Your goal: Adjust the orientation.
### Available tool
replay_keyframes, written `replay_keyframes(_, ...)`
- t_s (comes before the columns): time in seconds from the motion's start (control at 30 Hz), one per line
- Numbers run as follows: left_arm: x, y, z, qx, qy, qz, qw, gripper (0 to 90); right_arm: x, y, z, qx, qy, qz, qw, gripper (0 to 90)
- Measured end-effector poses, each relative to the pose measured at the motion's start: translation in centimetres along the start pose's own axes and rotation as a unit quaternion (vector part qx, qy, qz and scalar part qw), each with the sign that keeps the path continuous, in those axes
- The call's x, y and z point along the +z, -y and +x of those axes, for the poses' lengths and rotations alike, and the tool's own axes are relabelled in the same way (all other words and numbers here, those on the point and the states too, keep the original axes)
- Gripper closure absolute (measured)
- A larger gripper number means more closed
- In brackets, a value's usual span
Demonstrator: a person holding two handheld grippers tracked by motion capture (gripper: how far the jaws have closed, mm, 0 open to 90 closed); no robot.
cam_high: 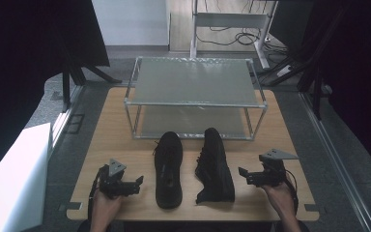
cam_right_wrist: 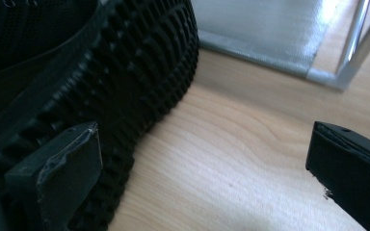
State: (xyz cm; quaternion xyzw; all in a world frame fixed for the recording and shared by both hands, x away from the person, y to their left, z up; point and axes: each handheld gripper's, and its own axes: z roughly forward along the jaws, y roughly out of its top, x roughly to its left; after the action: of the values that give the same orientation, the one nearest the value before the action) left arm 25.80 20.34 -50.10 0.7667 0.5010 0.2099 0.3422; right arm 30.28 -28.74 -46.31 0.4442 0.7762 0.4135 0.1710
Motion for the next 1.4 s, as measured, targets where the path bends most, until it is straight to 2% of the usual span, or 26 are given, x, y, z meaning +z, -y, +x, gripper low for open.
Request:
replay_keyframes(0.17,0.1,0.0,-0.1,0.003,-0.005,0.004,1.0,0.0,0.2,-1.0,0.2,-0.002,-0.009,0.003,1.0,0.0)
replay_keyframes(0.47,0.1,0.1,0.1,0.005,-0.015,0.014,0.9998,0.0,1.2,-4.1,1.5,-0.013,-0.027,-0.007,0.9995,0.0)
replay_keyframes(0.67,0.2,0.1,0.1,0.006,-0.02,0.018,0.9996,0.0,2.6,-4.7,2.4,-0.017,-0.031,0.003,0.9994,0.0)
replay_keyframes(0.73,0.1,0.1,0.1,0.004,-0.021,0.017,0.9996,0.0,3.5,-4.6,2.6,-0.017,-0.025,0.011,0.9995,0.0)
replay_keyframes(0.87,0.1,0.1,0.1,0.005,-0.023,0.02,0.9995,0.0,4.2,-4.5,2.6,-0.018,-0.014,0.021,0.9995,0.0)
replay_keyframes(0.97,0.2,0.1,0.1,0.004,-0.025,0.023,0.9994,0.0,4.2,-4.3,2.4,-0.009,-0.016,0.017,0.9997,0.0)
replay_keyframes(1.1,0.2,0.2,0.1,0.005,-0.026,0.026,0.9993,0.0,3.7,-4.1,1.9,-0.002,-0.005,0.015,0.9999,0.0)
replay_keyframes(1.17,0.3,0.2,0.1,0.005,-0.028,0.027,0.9992,0.0,3.2,-3.7,1.3,0.013,0.0,0.009,0.9999,0.0)
replay_keyframes(1.4,0.4,0.2,0.1,0.005,-0.029,0.03,0.9991,0.0,2.1,-3.1,-0.1,0.035,0.019,-0.002,0.9992,0.0)
